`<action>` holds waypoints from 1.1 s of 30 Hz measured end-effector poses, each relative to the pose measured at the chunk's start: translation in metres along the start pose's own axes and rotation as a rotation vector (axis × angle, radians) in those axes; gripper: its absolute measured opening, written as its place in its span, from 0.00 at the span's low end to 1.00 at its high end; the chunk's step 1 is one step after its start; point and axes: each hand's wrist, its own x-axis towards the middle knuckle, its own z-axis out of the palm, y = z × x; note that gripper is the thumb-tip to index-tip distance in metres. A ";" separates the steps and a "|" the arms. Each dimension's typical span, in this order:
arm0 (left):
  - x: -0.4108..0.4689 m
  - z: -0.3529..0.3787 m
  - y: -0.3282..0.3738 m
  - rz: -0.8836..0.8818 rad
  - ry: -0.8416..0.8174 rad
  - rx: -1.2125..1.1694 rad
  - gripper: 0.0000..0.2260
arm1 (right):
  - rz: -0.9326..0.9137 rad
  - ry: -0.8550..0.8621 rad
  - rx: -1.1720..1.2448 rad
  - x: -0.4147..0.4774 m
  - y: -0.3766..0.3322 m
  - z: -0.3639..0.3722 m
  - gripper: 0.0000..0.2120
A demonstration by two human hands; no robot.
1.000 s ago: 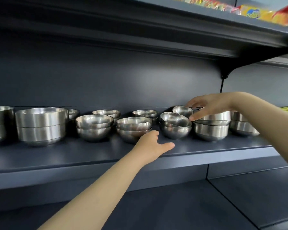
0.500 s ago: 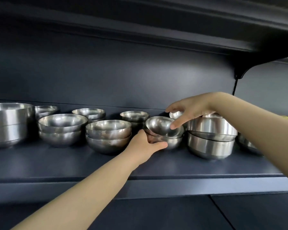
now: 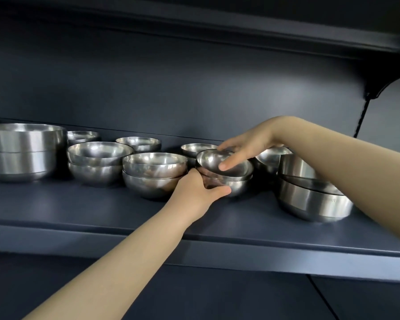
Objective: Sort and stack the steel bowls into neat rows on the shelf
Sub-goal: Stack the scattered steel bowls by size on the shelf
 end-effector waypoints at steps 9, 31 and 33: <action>0.000 -0.001 -0.001 0.010 -0.016 -0.034 0.16 | 0.035 0.012 0.037 0.006 -0.009 0.005 0.47; -0.013 -0.010 -0.002 0.058 -0.093 0.033 0.20 | 0.262 0.300 0.204 -0.083 0.012 0.011 0.48; -0.022 -0.016 -0.002 0.089 -0.092 0.108 0.16 | 0.292 0.348 0.217 -0.107 0.028 0.018 0.47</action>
